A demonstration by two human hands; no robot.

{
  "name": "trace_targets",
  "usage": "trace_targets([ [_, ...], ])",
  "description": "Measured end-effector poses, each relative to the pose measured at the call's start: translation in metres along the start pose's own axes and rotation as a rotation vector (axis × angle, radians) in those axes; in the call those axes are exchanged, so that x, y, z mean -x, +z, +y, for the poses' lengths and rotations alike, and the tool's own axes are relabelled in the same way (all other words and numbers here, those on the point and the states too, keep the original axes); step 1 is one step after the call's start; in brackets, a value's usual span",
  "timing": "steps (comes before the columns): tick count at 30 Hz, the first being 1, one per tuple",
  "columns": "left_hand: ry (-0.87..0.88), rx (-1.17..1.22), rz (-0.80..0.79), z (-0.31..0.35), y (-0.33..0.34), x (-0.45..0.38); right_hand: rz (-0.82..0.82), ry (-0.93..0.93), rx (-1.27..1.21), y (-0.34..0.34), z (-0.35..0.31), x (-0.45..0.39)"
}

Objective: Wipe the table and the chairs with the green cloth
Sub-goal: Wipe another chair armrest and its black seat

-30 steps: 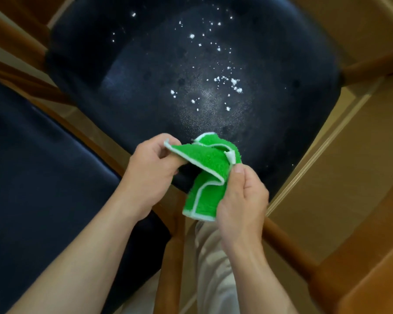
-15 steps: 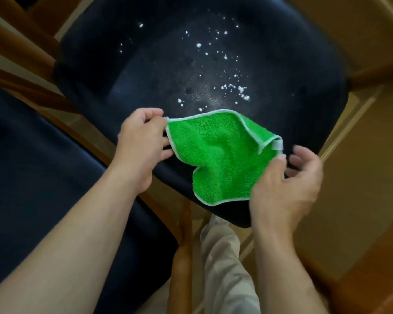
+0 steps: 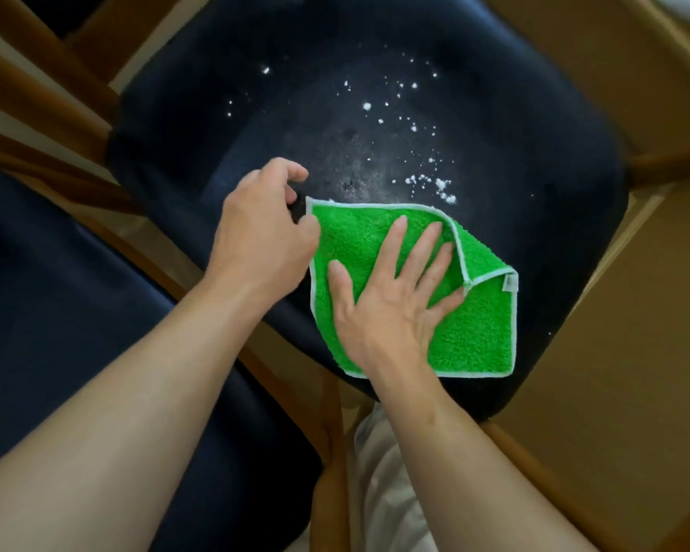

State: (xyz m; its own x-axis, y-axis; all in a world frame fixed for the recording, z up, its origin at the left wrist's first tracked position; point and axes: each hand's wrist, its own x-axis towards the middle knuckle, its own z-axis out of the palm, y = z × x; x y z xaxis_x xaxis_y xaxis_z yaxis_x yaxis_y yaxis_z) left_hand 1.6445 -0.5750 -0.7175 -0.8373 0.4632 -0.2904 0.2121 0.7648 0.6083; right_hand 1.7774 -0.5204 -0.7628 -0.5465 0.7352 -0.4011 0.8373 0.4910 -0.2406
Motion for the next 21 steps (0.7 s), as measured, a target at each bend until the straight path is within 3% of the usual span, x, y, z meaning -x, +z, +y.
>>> trace_targets([
  [3,0.016,-0.174,0.019,-0.014,-0.014,-0.011,0.039,0.013,0.051,0.004,-0.004,-0.007],
  [6,-0.188,-0.359,-0.07,-0.026,-0.02,-0.031,0.064,-0.074,0.121,-0.007,0.0,-0.042],
  [9,-0.372,-0.273,-0.194,-0.034,-0.018,-0.043,0.112,-0.178,0.19,-0.033,0.012,-0.105],
  [13,-0.344,-0.289,-0.297,-0.046,-0.01,-0.044,0.15,-0.063,0.169,-0.057,0.021,-0.156],
  [16,-0.337,-0.282,-0.32,-0.048,-0.01,-0.045,0.17,-0.021,0.139,-0.041,0.009,-0.131],
  [21,-0.364,-0.296,-0.397,-0.042,-0.014,-0.046,0.042,-0.338,0.295,0.002,-0.004,-0.018],
])
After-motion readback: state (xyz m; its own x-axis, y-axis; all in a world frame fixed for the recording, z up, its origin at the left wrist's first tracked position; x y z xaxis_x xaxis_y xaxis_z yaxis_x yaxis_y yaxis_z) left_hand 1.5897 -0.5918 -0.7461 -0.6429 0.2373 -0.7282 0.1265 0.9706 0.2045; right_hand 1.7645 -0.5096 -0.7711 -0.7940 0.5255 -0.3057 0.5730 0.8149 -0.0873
